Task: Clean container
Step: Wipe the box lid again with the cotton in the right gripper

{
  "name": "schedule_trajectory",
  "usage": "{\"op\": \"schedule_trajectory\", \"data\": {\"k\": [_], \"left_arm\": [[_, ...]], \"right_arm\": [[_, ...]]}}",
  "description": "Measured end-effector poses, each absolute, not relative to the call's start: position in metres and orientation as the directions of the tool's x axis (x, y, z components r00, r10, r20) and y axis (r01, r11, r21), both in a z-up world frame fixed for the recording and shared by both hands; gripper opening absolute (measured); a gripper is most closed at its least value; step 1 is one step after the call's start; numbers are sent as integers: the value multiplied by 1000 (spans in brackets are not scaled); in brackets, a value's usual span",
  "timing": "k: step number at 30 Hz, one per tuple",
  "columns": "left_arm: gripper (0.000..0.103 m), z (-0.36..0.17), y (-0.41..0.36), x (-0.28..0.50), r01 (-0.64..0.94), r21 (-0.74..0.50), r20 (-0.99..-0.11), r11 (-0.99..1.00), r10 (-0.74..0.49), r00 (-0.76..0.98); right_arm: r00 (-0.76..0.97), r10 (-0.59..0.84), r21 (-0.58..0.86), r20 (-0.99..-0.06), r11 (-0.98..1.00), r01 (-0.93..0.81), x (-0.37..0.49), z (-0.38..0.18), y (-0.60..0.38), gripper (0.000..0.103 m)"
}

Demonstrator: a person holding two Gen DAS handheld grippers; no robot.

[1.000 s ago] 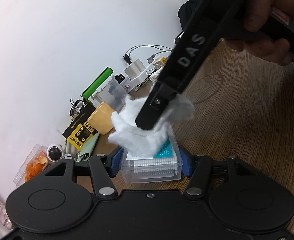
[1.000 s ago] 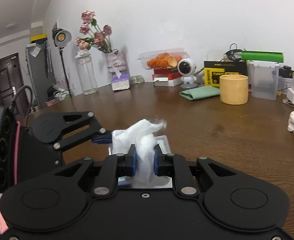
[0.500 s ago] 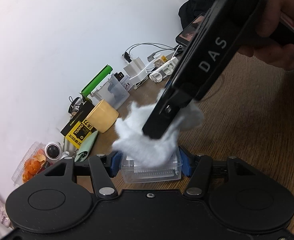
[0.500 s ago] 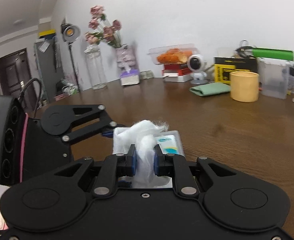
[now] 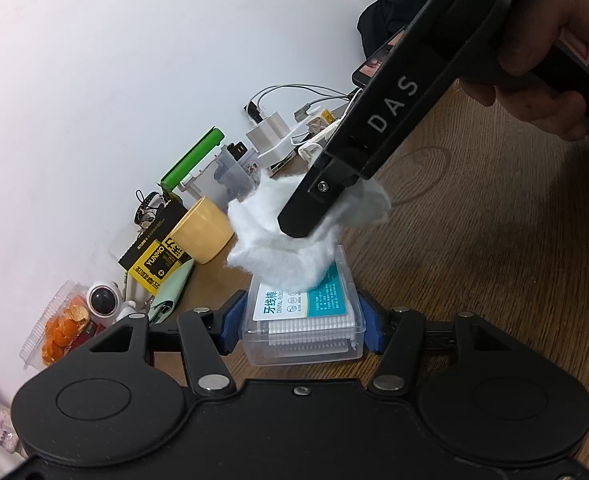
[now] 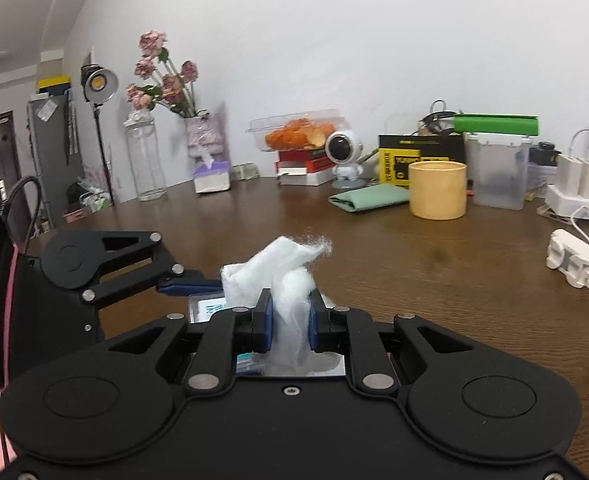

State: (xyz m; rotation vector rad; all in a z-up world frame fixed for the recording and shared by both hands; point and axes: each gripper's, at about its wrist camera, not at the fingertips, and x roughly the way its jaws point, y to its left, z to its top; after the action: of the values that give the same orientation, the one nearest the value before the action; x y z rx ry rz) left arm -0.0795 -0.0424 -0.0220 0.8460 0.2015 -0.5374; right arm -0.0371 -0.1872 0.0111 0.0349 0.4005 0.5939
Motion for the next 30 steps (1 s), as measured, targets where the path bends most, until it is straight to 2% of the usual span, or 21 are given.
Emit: {"op": "schedule_trajectory", "data": {"k": [8,16,21,23,27,30], "left_arm": [[57,-24,-44,-82,525,659,-375,539,-369,850],[57,-24,-44,-80,529,657,-376,537,-375,847],[57,-24,-45,-82,530,657,-376,536,-376,847],[57,-24,-45,-82,530,657,-376,535,-377,847],[57,-23,-45,-82,531,657,-377,536,-377,846],[57,-23,-44,-82,532,655,-378,536,-378,845]], "right_arm": [[768,535,82,-353,835,-544,-42,12,-181,17],[765,530,87,-365,838,-539,-41,12,-180,17],[675,639,34,-369,735,-677,-51,12,-170,17],[682,615,4,-395,744,-669,-51,11,-168,17],[758,486,21,-435,847,-531,-26,11,-179,17],[753,499,39,-429,843,-537,-17,10,-181,17]]}}
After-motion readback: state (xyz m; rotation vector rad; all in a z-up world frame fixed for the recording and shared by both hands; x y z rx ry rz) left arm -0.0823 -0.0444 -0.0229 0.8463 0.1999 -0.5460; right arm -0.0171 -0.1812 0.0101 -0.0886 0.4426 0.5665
